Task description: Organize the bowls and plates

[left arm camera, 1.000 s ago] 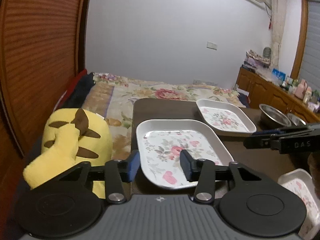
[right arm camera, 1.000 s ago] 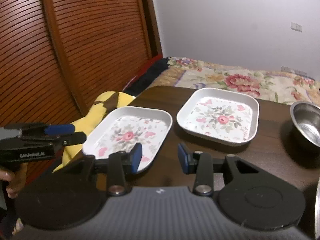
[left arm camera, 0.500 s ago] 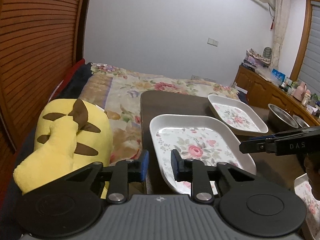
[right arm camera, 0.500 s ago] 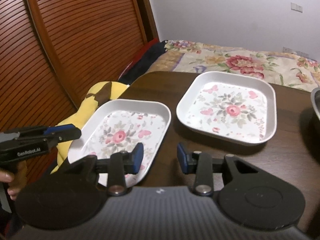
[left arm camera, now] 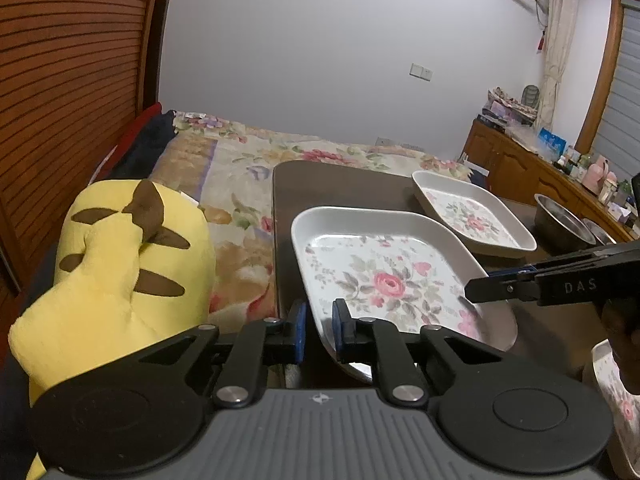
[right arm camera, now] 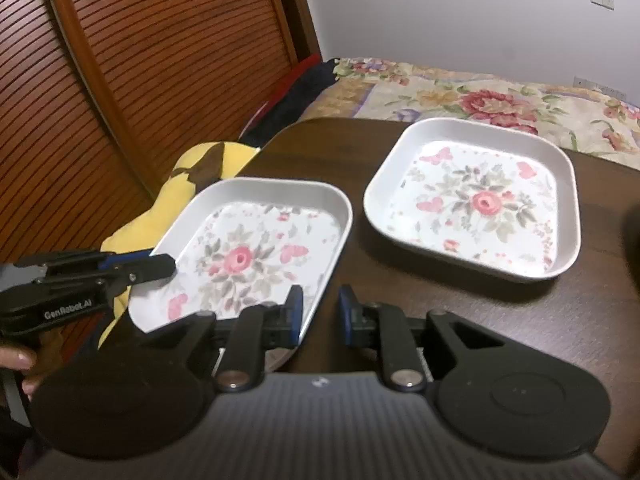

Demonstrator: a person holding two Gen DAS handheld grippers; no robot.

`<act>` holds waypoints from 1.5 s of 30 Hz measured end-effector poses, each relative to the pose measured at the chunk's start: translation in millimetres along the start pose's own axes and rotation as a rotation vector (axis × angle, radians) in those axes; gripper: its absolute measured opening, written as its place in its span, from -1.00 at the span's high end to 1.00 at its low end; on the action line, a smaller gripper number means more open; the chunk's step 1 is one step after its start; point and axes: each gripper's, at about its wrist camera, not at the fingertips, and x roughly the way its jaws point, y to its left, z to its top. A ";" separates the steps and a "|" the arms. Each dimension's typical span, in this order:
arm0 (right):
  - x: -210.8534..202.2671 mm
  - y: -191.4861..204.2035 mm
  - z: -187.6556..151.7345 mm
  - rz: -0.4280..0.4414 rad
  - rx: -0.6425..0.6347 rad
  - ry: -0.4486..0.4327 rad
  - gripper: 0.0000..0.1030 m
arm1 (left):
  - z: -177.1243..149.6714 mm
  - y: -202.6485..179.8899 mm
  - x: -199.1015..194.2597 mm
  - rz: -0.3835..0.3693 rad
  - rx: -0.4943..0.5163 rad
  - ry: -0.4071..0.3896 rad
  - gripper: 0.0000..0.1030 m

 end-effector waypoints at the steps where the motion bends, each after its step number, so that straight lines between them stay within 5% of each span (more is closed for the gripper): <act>1: 0.3 0.4 -0.1 0.000 -0.003 0.000 0.62 | -0.4 -0.3 -0.1 0.000 0.001 0.000 0.75; 4: 0.0 0.9 -1.6 0.014 -0.004 0.007 0.76 | -0.9 -2.0 -2.6 -0.002 0.002 0.006 0.75; 15: -25.9 0.0 -13.6 0.034 -0.005 -0.018 0.76 | 0.8 -21.1 -26.8 -0.014 0.016 -0.021 0.76; 31: -118.3 -39.2 -30.1 -0.004 0.029 -0.135 0.75 | 18.7 -106.7 -60.9 -0.104 0.115 -0.081 0.75; 45: -167.0 -84.9 -65.1 -0.049 0.059 -0.179 0.75 | 4.4 -168.3 -55.3 -0.201 0.179 -0.057 0.75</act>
